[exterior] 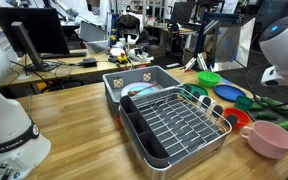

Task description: Pour the contents of the jug into the pink mug

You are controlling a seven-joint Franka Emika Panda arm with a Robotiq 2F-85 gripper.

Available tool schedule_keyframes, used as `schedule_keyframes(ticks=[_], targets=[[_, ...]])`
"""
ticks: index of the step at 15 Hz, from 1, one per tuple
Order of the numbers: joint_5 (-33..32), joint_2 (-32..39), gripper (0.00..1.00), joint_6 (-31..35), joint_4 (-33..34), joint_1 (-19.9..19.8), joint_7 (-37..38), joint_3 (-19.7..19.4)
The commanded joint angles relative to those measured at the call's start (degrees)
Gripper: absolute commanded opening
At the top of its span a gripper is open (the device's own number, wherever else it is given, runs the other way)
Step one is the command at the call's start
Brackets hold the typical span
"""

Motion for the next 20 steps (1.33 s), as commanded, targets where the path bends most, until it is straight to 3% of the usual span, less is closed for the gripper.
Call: schedule_keyframes(ticks=[1, 12, 20], targets=[[-1.00, 4.60, 0.04, -3.70, 4.46, -0.22, -0.25, 1.49], [-2.17, 13.93, 0.04, -17.08, 13.38, 0.75, -0.48, 4.94], [-7.35, 19.28, 0.04, -23.58, 18.28, 1.01, 0.26, 5.70]])
